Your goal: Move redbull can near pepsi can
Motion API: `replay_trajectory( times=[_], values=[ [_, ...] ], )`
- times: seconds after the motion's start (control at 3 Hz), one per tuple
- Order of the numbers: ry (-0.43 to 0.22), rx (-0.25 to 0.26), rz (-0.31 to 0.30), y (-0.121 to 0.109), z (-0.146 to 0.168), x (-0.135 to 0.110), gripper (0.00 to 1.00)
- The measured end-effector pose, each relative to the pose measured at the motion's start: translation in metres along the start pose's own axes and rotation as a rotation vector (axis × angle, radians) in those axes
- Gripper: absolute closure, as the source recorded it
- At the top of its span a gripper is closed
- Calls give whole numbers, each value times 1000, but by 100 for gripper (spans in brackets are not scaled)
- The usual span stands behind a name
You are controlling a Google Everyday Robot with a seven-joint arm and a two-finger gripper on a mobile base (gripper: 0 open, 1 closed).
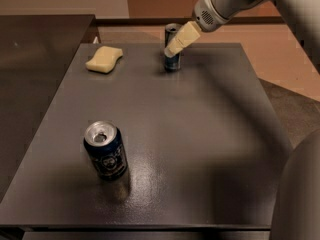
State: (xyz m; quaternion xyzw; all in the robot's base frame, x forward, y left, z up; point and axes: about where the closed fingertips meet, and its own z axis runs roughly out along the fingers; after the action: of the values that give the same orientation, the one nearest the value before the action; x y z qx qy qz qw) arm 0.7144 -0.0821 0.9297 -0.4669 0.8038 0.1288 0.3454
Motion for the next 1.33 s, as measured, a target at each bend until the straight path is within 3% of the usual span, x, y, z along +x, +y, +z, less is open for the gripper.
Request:
replay_trajectory(
  times=[0.33,0.67,1.33],
  values=[
    [-2,-15,26,-4,16,-6,0],
    [-3,-32,44,-5,21,-7,18],
    [-25,-57,51,1,15,-6,64]
  ],
)
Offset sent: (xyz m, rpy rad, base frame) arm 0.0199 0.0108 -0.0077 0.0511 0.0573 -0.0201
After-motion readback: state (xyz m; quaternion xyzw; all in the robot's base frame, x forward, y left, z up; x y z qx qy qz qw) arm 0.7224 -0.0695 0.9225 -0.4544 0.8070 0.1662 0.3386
